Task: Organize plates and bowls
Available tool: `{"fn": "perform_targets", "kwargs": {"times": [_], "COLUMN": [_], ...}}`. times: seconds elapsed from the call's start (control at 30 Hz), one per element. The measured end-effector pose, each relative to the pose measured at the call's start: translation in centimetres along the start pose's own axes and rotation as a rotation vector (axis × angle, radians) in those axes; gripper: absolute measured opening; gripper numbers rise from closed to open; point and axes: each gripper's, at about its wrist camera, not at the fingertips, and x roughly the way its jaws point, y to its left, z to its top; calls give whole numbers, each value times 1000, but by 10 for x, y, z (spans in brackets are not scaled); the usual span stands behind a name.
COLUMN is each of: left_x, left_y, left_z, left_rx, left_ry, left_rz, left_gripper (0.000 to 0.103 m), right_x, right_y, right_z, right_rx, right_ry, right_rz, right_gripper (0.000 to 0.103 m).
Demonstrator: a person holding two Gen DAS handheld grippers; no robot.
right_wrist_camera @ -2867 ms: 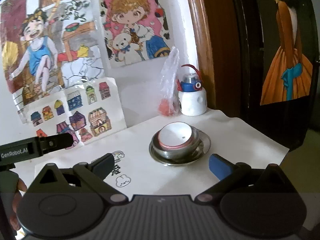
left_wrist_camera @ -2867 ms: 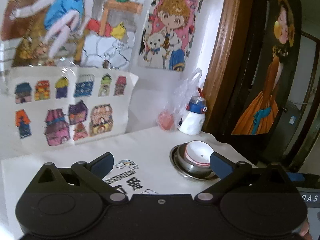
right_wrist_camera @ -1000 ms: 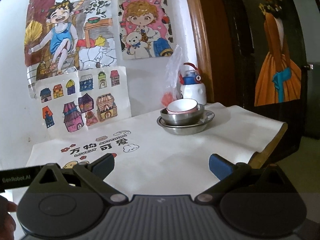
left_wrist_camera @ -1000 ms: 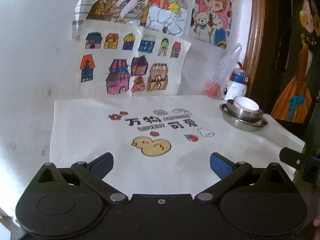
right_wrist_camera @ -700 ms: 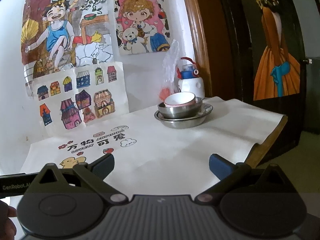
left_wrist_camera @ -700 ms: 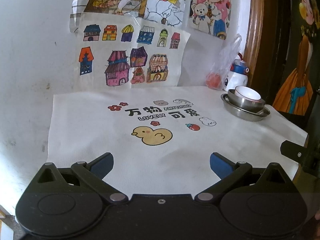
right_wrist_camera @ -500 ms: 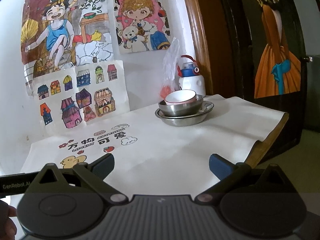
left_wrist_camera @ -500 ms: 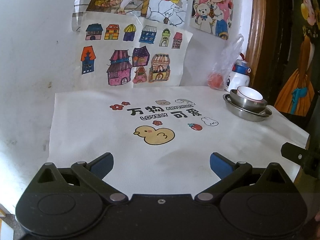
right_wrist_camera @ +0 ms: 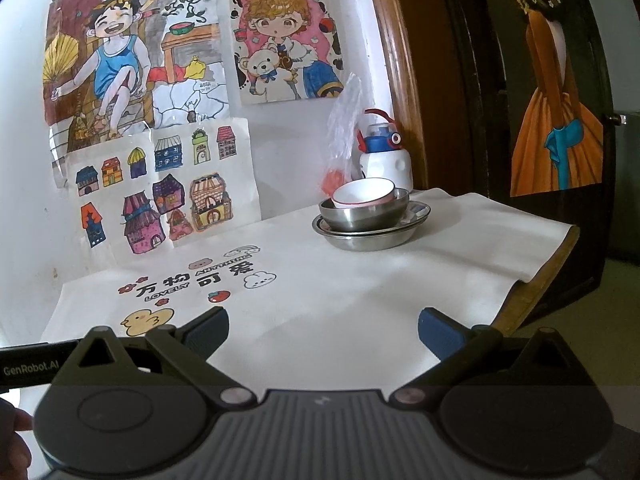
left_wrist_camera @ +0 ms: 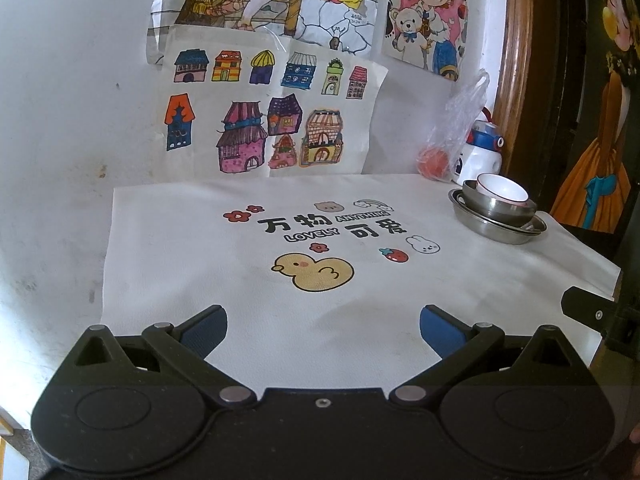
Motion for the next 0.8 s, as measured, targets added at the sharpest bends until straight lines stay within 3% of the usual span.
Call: {"fn": "perform_targets", "kwargs": {"times": [0.8], "left_x": [0], "left_y": [1], "left_z": [-1], "left_rx": [5], "left_ry": [5], "left_rz": [0], "left_gripper": [102], "right_x": [1], "right_y": [1], "right_z": [-3], "right_rx": [-5], "right_ry": [11], "right_rz": [3], "right_gripper": [103]}}
